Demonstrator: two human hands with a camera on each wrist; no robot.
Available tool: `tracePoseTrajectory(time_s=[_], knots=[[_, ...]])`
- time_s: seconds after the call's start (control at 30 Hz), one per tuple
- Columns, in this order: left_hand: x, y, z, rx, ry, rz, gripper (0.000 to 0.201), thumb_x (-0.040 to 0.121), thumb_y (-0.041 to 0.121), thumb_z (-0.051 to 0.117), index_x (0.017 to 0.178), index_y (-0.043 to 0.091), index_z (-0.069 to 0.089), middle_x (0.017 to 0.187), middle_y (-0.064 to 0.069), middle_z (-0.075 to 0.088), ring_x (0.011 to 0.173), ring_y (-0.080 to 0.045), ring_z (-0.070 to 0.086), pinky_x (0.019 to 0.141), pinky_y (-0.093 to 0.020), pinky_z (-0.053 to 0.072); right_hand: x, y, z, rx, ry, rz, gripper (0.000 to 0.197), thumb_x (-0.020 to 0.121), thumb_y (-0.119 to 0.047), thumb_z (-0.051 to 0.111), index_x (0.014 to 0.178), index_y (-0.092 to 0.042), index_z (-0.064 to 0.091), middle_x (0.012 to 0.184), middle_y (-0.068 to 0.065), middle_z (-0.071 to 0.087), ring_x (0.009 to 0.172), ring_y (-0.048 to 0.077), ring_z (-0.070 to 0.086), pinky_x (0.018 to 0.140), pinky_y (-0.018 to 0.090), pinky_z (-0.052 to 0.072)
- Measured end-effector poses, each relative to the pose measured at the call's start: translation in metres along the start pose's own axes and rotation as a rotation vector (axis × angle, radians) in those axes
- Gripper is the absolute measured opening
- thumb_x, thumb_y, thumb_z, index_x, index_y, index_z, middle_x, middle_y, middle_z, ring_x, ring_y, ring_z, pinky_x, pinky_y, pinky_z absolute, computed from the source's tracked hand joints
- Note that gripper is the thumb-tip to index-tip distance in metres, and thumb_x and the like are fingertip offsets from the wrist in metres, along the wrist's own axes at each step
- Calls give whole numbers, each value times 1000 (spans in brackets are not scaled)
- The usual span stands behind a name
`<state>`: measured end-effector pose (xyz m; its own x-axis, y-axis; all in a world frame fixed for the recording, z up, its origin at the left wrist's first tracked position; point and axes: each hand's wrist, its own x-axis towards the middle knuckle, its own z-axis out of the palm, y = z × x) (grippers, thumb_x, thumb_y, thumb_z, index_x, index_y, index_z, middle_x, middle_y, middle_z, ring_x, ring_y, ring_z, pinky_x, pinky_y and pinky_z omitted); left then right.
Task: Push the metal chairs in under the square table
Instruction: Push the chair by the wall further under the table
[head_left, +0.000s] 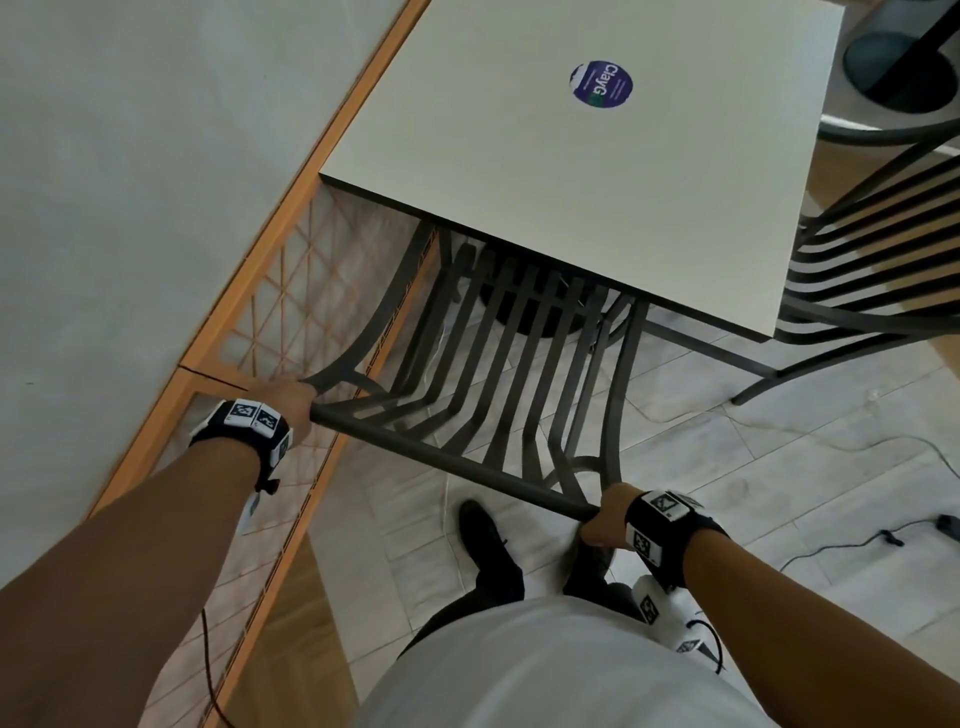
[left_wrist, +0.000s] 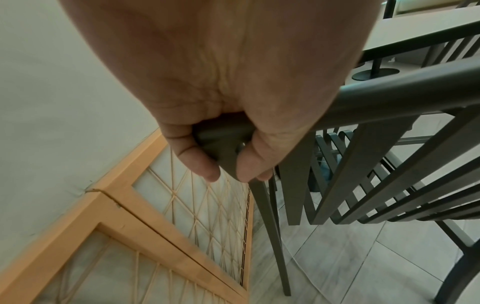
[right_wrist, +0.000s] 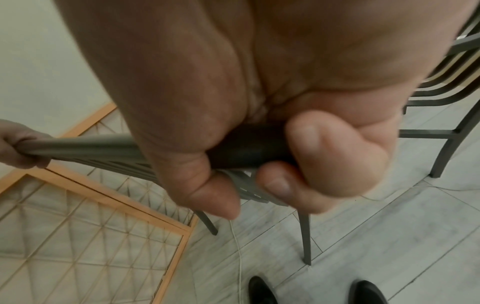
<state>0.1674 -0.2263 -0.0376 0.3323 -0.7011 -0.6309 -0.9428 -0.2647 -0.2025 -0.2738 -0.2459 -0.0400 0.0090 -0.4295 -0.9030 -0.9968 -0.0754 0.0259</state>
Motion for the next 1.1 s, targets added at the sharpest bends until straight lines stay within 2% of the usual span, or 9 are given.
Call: tracePoseTrajectory(time_s=[0.1, 0.23, 0.3, 0.53, 0.6, 0.7, 0.83, 0.93, 1.1], knots=[[3, 1, -2, -11, 7, 8, 17, 90, 16, 54, 104, 21, 62, 100, -1, 46, 78, -22, 54, 70, -34, 50, 1, 4, -10, 4, 19, 5, 30, 72, -46, 67, 71, -20, 52, 73, -2, 58, 63, 16, 57, 57, 23, 44], [8, 10, -10, -1, 38, 28, 14, 89, 14, 52, 100, 21, 59, 97, -3, 48, 76, -22, 54, 72, -38, 54, 7, 10, -29, 11, 40, 12, 35, 73, -47, 67, 91, -19, 55, 80, -1, 60, 72, 16, 61, 66, 28, 52], [13, 15, -14, -1, 51, 25, 12, 89, 12, 55, 98, 21, 56, 101, -4, 47, 81, -25, 54, 74, -39, 55, 9, 11, -36, 23, 46, 22, 35, 71, -47, 67, 91, -20, 56, 82, 0, 62, 72, 16, 63, 66, 28, 53], [30, 20, -26, -13, 60, 5, 19, 88, 14, 60, 107, 17, 60, 109, -8, 47, 92, -30, 55, 80, -42, 55, 17, 9, -46, 11, 36, 20, 38, 69, -47, 66, 93, -19, 55, 85, 2, 65, 76, 19, 66, 72, 29, 57], [32, 19, -25, -13, 69, -2, 18, 88, 14, 61, 105, 18, 60, 107, -6, 45, 90, -28, 51, 80, -42, 55, 19, 9, -46, 18, 28, 24, 39, 70, -46, 66, 95, -19, 55, 86, 2, 64, 76, 18, 66, 71, 29, 56], [35, 17, -22, -26, 85, -4, 19, 87, 15, 61, 105, 21, 60, 105, -4, 44, 89, -27, 51, 80, -43, 55, 20, 8, -46, 23, 27, 31, 37, 72, -45, 67, 94, -19, 54, 84, 1, 62, 74, 17, 64, 67, 28, 53], [35, 17, -21, -27, 70, -10, 26, 87, 12, 59, 109, 25, 58, 113, -6, 47, 103, -32, 51, 87, -45, 55, 21, 7, -45, 23, 32, 37, 34, 74, -46, 68, 88, -19, 53, 81, 0, 61, 72, 16, 62, 65, 26, 52], [36, 17, -23, -31, 78, -11, 26, 86, 12, 61, 110, 25, 58, 111, -6, 47, 101, -31, 53, 85, -45, 55, 21, 6, -45, 22, 33, 25, 32, 72, -48, 68, 73, -22, 49, 80, 0, 62, 71, 16, 63, 65, 26, 53], [37, 20, -28, -16, 65, -36, 26, 88, 13, 62, 111, 24, 58, 110, -6, 47, 101, -30, 53, 87, -45, 56, 19, 4, -46, 24, 30, 21, 33, 73, -47, 69, 71, -23, 47, 79, 1, 62, 67, 16, 61, 61, 25, 50]])
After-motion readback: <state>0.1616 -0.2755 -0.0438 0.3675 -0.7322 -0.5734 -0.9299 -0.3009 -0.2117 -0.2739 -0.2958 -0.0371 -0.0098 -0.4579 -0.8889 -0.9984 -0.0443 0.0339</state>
